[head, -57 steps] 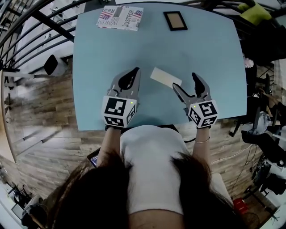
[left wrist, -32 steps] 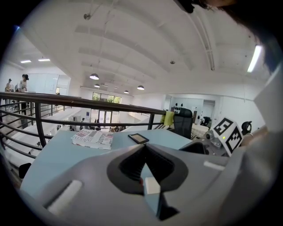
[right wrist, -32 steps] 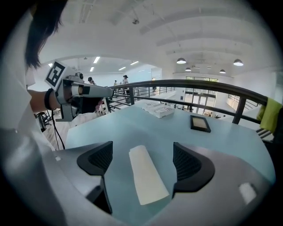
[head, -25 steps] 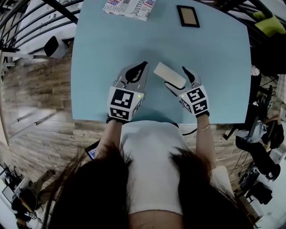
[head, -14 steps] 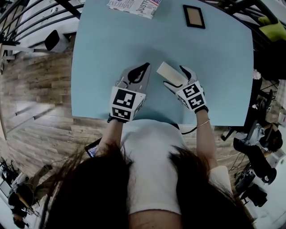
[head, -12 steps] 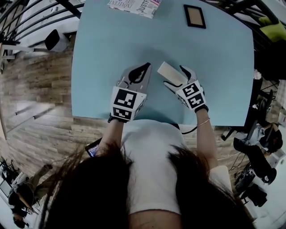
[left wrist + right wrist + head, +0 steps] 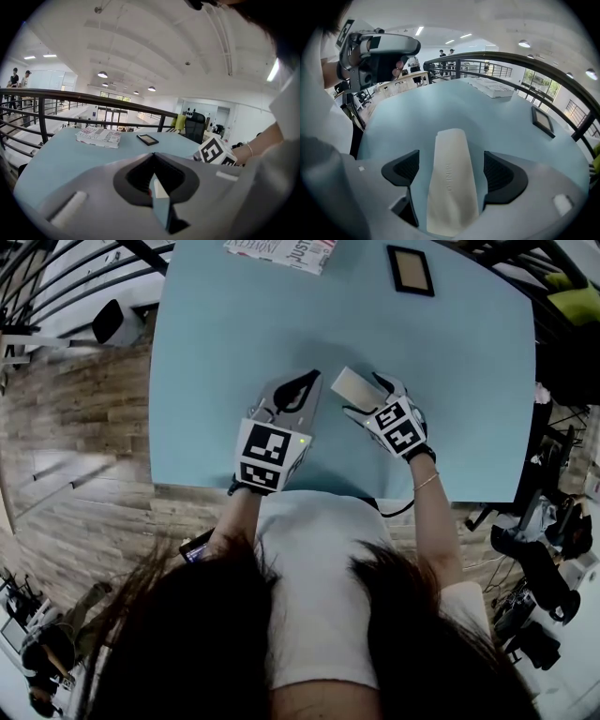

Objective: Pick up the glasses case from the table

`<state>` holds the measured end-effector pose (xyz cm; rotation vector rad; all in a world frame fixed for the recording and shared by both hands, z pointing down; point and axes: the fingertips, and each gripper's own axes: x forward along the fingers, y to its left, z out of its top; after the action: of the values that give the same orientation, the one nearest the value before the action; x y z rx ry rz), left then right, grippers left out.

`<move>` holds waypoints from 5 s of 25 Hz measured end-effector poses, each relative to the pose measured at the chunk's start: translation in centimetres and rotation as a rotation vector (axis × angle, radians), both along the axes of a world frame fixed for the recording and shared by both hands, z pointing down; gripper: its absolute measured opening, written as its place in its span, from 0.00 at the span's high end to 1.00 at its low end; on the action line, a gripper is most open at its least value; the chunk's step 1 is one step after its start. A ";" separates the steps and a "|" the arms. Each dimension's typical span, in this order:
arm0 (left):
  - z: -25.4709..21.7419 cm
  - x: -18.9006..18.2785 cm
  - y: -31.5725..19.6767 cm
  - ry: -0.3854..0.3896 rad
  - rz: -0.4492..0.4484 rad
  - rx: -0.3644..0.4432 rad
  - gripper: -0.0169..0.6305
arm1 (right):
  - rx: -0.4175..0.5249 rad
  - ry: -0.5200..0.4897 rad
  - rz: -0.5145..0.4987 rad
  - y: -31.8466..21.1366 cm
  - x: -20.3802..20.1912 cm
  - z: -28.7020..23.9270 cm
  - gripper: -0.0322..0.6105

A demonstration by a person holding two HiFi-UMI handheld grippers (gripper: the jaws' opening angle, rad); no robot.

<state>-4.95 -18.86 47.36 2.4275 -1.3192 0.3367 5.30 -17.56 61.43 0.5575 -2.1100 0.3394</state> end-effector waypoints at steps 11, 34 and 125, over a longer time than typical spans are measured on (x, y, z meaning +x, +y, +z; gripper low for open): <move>0.1 0.2 -0.4 0.008 0.010 -0.012 0.89 | -0.033 0.039 -0.076 -0.6 -0.9 1.2 0.32; 0.1 0.3 -0.9 0.026 -0.002 -0.028 0.89 | -0.069 0.017 -0.125 -0.4 -2.2 3.1 0.32; -5.9 2.3 3.7 -0.035 0.018 0.135 0.89 | 0.488 -0.378 0.240 0.5 4.5 -19.7 0.51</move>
<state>-2.61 -15.18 41.48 2.5566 -1.3776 0.3049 9.76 -17.06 41.73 1.1081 -2.5111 0.0567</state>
